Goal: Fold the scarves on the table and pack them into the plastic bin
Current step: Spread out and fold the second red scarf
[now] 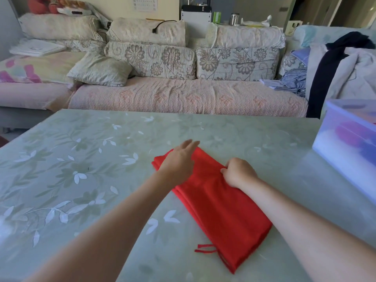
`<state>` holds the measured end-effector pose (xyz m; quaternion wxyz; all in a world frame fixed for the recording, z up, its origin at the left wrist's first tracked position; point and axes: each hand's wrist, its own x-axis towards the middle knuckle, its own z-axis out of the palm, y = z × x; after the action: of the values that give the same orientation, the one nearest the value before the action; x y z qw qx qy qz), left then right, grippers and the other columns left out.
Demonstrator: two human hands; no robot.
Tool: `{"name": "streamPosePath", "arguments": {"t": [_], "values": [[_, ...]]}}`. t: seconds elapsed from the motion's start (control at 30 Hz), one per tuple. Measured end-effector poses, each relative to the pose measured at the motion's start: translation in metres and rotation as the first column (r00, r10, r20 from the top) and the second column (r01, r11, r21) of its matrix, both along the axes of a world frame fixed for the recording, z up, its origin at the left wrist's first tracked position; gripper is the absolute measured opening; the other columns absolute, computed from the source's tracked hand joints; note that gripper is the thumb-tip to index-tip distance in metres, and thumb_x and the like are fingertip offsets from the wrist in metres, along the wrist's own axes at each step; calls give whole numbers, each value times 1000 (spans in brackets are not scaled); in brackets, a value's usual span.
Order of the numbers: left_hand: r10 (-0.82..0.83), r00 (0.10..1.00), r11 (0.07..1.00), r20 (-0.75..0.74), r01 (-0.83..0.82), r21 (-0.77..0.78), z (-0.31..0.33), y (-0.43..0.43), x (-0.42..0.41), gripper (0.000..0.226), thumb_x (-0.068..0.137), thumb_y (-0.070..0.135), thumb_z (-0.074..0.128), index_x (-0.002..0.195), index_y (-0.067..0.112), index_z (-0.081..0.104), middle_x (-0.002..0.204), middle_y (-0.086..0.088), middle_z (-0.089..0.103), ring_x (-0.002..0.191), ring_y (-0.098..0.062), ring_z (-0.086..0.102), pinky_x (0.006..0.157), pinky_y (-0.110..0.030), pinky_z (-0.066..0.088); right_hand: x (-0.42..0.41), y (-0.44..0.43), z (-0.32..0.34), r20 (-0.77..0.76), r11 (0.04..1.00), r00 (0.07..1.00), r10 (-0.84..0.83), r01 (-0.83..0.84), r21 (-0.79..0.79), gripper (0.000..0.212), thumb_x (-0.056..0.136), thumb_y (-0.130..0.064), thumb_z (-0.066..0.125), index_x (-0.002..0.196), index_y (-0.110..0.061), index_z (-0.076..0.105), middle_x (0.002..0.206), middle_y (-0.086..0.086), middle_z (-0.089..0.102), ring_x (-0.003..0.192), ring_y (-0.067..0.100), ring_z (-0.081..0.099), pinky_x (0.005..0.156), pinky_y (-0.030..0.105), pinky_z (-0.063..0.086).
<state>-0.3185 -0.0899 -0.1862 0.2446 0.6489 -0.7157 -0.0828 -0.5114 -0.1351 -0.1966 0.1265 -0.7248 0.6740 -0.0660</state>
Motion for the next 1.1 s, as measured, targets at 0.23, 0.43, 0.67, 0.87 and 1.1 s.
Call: {"name": "streamPosePath", "arguments": {"t": [0.23, 0.43, 0.67, 0.87, 1.1], "values": [[-131, 937, 991, 323, 113, 73, -17, 21, -29, 57, 98, 40, 45, 152, 33, 27, 161, 2, 21, 149, -20, 15, 119, -36, 13, -35, 3, 4, 113, 961, 955, -275, 271, 51, 19, 96, -17, 54, 103, -4, 67, 114, 19, 69, 106, 36, 66, 74, 32, 47], [-255, 869, 960, 425, 173, 222, -32, 53, -47, 74, 92, 66, 18, 156, 30, 10, 164, 0, 5, 151, -20, 1, 123, -40, 1, -60, 37, -2, -193, 931, 938, 286, -320, -177, 57, 98, -26, 50, 151, -20, 32, 153, 9, 33, 136, 30, 41, 108, 43, 38], [-263, 832, 965, 489, 231, 127, -44, 75, -50, 85, 87, 69, 2, 157, 22, 7, 164, -1, 9, 152, -20, 3, 122, -43, -8, -87, 65, -17, -81, 762, 771, 631, -636, -119, 73, 91, -60, 38, 157, -38, 18, 167, -3, 11, 153, 13, 9, 124, 29, 11], [-370, 846, 929, 384, 332, 164, -53, 98, -50, 87, 87, 76, 9, 157, 25, 3, 163, 5, -5, 151, -13, -5, 122, -32, -7, -110, 83, -28, -154, 714, 706, 691, -700, -11, 80, 87, -69, 18, 159, -36, 6, 167, -6, -4, 153, 8, -6, 125, 30, 2], [-331, 803, 933, 495, 358, 42, -47, 110, -43, 72, 93, 70, 30, 151, 28, 35, 156, 0, 35, 146, -22, 29, 119, -37, 8, -143, 89, -23, -144, 695, 698, 701, -715, -80, 88, 80, -70, 44, 157, -34, 21, 166, -6, 11, 153, 9, 8, 124, 31, 9]]}}
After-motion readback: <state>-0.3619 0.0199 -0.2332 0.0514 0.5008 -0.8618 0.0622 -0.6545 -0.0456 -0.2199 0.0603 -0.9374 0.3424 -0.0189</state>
